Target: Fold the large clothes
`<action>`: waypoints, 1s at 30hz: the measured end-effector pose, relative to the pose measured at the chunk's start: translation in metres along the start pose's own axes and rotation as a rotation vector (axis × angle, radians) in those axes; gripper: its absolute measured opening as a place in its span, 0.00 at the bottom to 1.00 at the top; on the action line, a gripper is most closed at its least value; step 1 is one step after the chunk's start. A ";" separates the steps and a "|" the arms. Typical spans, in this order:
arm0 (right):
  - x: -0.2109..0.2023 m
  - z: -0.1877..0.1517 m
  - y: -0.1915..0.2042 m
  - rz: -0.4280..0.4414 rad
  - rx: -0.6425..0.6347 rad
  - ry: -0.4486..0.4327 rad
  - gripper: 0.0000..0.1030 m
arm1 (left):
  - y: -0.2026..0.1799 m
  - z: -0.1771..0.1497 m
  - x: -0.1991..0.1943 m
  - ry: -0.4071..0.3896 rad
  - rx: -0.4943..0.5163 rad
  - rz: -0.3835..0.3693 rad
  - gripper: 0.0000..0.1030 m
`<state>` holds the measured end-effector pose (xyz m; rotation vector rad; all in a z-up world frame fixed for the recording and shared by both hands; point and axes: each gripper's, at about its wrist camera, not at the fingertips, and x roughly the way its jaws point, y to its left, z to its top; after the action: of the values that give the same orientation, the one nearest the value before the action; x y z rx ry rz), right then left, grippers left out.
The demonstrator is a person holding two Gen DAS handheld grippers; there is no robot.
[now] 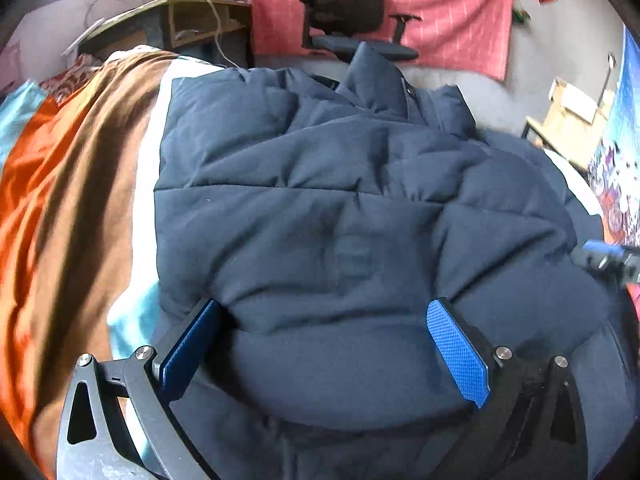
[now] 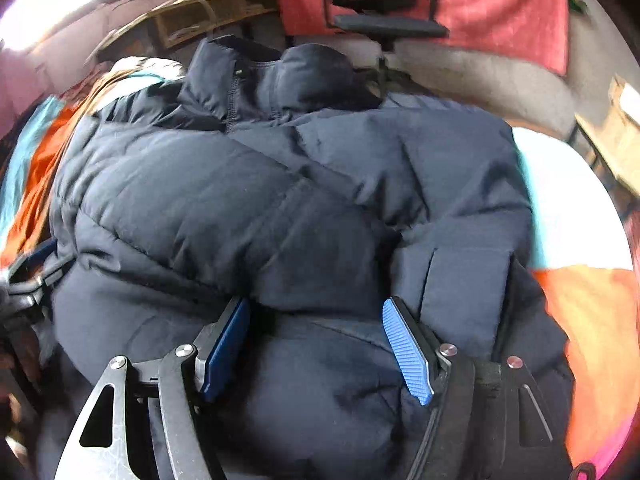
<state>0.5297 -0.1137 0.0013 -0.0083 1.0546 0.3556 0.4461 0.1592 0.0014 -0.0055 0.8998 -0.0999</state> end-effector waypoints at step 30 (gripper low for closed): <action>0.076 0.236 -0.042 0.083 0.308 -0.015 0.85 | 0.012 0.239 0.095 -0.153 -0.303 0.075 0.97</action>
<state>0.7756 -0.0902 0.0480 0.3136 1.0880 0.2645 0.6929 0.1539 0.0753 -0.2580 0.7546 0.1061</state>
